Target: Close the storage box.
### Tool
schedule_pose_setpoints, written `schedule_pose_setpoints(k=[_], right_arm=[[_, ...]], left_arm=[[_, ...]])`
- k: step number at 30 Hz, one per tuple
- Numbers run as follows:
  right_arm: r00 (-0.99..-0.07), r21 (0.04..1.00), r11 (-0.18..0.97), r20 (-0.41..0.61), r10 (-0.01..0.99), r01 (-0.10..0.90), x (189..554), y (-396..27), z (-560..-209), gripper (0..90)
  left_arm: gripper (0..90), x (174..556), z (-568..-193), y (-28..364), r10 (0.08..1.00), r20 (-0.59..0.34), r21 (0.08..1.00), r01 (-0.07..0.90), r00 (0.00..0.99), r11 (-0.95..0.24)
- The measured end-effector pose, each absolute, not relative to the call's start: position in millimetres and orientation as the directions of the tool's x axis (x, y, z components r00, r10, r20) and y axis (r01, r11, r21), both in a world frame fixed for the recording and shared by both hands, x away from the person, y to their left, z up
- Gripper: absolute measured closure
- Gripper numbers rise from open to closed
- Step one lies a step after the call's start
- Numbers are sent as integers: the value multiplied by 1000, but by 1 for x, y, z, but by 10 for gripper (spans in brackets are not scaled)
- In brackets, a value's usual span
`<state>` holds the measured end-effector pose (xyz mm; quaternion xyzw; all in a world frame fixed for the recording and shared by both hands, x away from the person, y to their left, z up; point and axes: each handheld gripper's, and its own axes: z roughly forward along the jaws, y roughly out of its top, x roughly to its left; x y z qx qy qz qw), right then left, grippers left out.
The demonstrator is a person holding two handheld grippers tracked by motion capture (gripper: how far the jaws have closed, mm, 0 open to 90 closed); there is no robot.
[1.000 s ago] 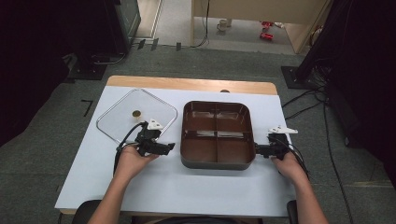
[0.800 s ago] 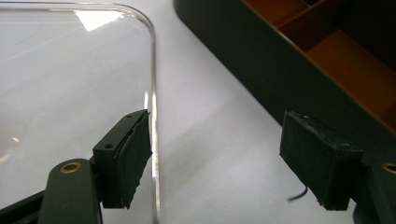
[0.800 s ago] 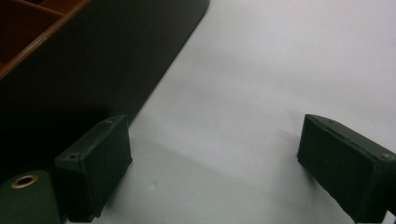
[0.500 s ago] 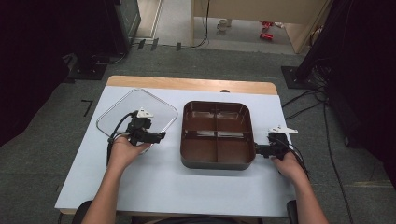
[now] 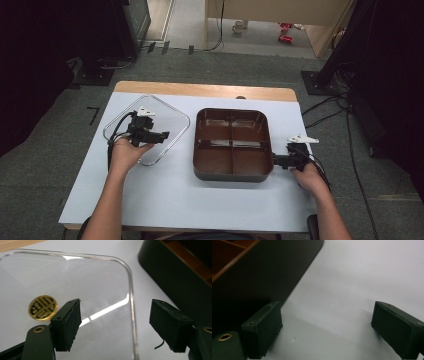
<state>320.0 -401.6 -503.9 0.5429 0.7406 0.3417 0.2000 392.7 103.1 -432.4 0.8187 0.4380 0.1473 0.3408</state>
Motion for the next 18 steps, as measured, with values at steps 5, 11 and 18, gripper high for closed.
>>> schedule_pose_setpoints(k=[5,11,18], right_arm=[[-330,724,176,76,941,667,320,-402,-504,92],[-331,724,176,75,941,667,320,-402,-504,92],[-331,724,177,75,941,667,320,-402,-504,91]], left_arm=[[255,402,-431,111,836,-39,699,613,547,-369],[255,416,-435,129,870,-42,704,632,492,-323],[276,430,-448,145,906,-57,711,654,419,-257]])
